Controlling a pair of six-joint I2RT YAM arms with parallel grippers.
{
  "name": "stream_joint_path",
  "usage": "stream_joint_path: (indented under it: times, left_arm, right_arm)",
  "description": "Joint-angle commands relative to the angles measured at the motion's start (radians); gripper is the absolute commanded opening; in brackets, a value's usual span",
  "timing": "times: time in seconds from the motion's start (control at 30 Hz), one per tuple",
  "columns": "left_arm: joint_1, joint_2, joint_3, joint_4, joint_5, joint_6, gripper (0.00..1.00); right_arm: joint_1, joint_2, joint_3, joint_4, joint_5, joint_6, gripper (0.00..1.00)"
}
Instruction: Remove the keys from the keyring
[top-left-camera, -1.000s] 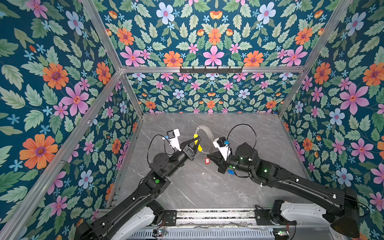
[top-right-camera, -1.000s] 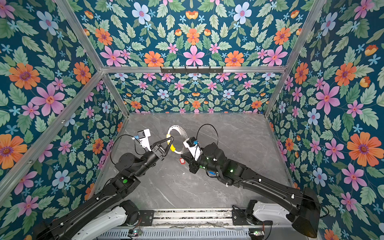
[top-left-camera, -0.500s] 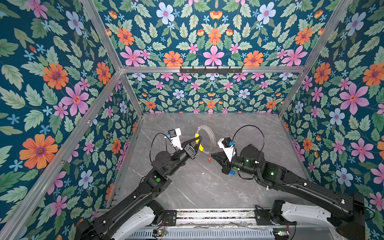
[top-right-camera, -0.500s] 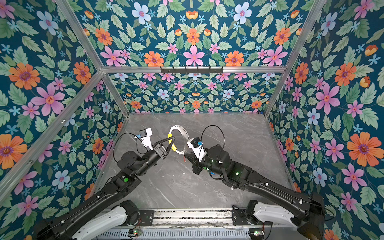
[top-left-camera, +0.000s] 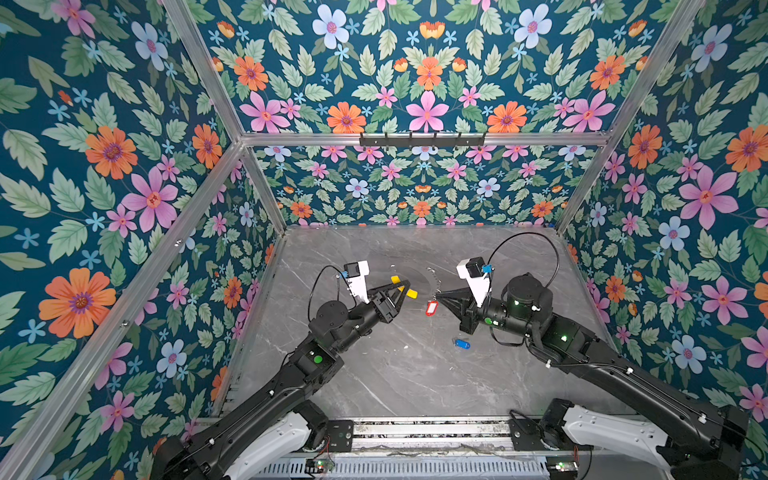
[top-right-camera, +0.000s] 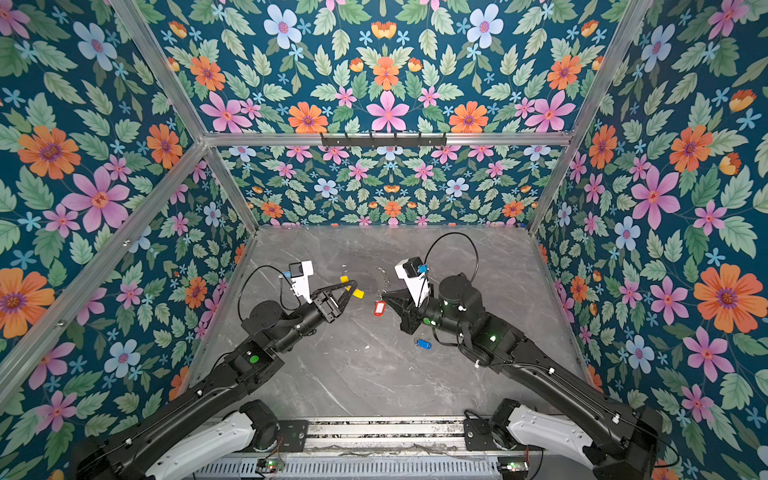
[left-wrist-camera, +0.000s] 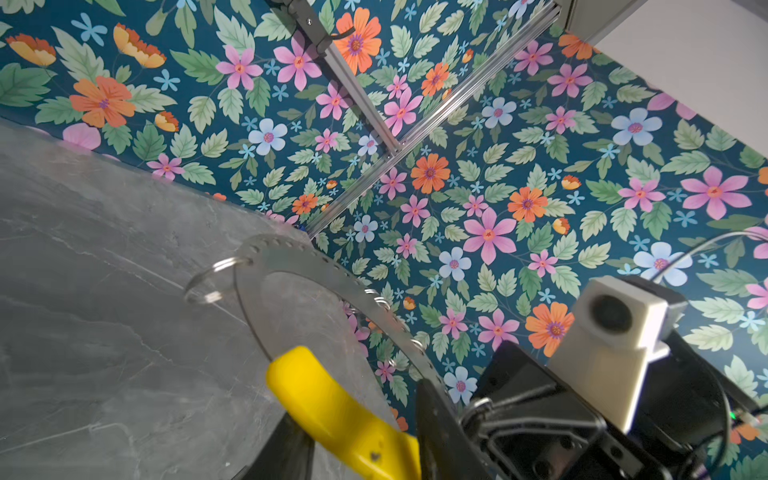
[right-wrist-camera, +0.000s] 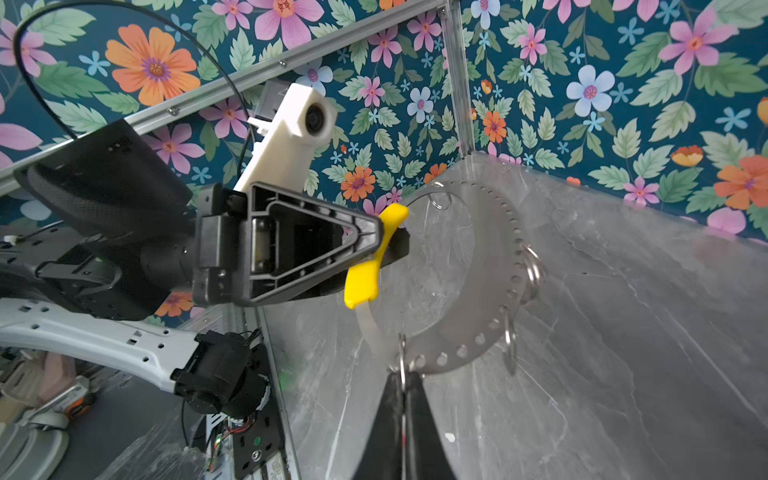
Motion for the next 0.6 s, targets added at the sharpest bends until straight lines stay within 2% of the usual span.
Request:
stream_joint_path:
  times: [0.0,0.17,0.47,0.53,0.57]
  left_arm:
    - [0.003,-0.034,0.018,-0.124,0.026,0.073,0.44]
    - [0.01,-0.075,0.026,-0.248,0.04,0.146,0.45]
    - [0.03,-0.082,0.05,-0.378,0.03,0.163,0.45]
    - [0.03,-0.087,0.049,-0.377,0.03,0.185,0.44]
    - [0.03,-0.096,0.047,-0.364,0.041,0.21,0.4]
  right_arm:
    - [-0.019,-0.01,0.022,-0.038,-0.135,0.004,0.0]
    - [-0.093,-0.029,0.011,-0.048,-0.246,0.035,0.0]
    - [-0.103,-0.068,0.023,-0.101,-0.186,0.01,0.0]
    - [-0.103,-0.071,0.026,-0.107,-0.195,0.004,0.0]
    - [-0.103,-0.07,0.029,-0.113,-0.209,-0.001,0.0]
